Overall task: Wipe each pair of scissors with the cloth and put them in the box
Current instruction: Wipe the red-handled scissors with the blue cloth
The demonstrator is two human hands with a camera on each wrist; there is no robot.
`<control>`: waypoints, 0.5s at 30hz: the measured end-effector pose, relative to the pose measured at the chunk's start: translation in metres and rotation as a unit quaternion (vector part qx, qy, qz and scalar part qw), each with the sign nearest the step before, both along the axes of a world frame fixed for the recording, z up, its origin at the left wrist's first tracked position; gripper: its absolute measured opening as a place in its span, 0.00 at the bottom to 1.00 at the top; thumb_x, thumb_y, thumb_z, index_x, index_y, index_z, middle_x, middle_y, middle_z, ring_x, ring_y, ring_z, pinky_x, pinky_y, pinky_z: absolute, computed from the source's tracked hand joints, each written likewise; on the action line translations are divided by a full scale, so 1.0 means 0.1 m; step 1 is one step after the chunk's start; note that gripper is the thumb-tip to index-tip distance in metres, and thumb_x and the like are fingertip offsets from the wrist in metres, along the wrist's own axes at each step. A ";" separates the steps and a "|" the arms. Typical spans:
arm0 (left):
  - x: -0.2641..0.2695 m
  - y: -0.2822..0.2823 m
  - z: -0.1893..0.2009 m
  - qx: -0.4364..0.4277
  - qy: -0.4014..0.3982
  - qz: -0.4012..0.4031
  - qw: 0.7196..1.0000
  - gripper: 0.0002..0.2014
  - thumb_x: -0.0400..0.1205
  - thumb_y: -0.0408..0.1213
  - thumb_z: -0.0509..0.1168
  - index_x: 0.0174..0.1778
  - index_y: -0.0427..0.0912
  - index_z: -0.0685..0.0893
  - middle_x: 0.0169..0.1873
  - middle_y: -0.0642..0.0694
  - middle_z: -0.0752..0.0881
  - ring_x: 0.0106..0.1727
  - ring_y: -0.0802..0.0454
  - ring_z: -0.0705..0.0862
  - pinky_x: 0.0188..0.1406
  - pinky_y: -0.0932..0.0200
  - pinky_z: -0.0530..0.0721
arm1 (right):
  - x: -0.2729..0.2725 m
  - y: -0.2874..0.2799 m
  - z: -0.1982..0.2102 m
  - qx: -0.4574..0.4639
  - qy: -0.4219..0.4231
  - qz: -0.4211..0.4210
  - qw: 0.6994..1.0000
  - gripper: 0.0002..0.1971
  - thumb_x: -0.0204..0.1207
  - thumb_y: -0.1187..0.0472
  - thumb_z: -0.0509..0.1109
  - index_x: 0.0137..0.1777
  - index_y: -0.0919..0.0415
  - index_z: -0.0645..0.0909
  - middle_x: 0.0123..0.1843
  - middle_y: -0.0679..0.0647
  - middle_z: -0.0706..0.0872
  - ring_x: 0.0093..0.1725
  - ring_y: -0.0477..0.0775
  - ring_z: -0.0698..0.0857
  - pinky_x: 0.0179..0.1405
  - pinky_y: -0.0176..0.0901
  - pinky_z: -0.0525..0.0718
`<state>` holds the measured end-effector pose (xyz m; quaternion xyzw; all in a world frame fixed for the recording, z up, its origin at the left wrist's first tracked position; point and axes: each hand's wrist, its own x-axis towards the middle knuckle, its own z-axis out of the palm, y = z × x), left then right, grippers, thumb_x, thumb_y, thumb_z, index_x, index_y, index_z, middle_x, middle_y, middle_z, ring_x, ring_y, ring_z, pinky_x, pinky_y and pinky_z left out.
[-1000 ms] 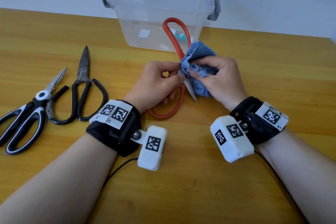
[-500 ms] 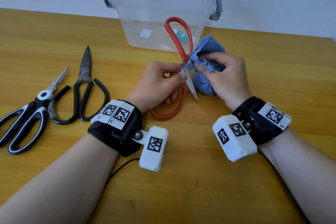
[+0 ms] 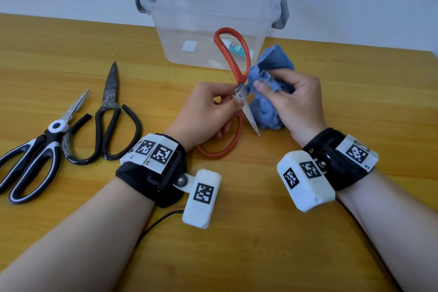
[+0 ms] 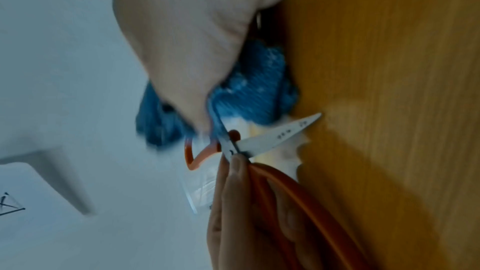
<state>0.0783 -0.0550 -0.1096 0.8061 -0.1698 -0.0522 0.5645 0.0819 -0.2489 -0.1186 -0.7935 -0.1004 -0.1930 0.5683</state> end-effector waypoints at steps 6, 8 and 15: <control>0.01 0.02 0.00 -0.014 0.006 -0.013 1.000 0.07 0.87 0.33 0.68 0.51 0.39 0.92 0.20 0.41 0.80 0.19 0.46 0.77 0.21 0.58 0.79 | -0.03 0.05 0.03 -0.027 0.000 0.018 0.999 0.09 0.75 0.64 0.82 0.51 0.50 0.90 0.45 0.34 0.91 0.49 0.37 0.91 0.49 0.30 0.86; 0.01 0.02 -0.01 -0.013 0.008 -0.009 1.000 0.07 0.87 0.33 0.68 0.52 0.37 0.91 0.20 0.41 0.80 0.19 0.45 0.77 0.22 0.58 0.79 | -0.01 0.02 0.02 0.000 -0.009 -0.035 0.999 0.09 0.76 0.64 0.81 0.52 0.51 0.90 0.46 0.36 0.91 0.49 0.37 0.91 0.49 0.32 0.87; 0.01 0.00 0.00 -0.012 0.002 -0.010 1.000 0.09 0.87 0.33 0.67 0.55 0.40 0.92 0.20 0.44 0.79 0.20 0.43 0.77 0.20 0.55 0.80 | -0.04 0.03 0.03 -0.030 0.024 0.041 0.998 0.08 0.74 0.64 0.82 0.52 0.55 0.91 0.47 0.42 0.93 0.49 0.40 0.92 0.49 0.35 0.88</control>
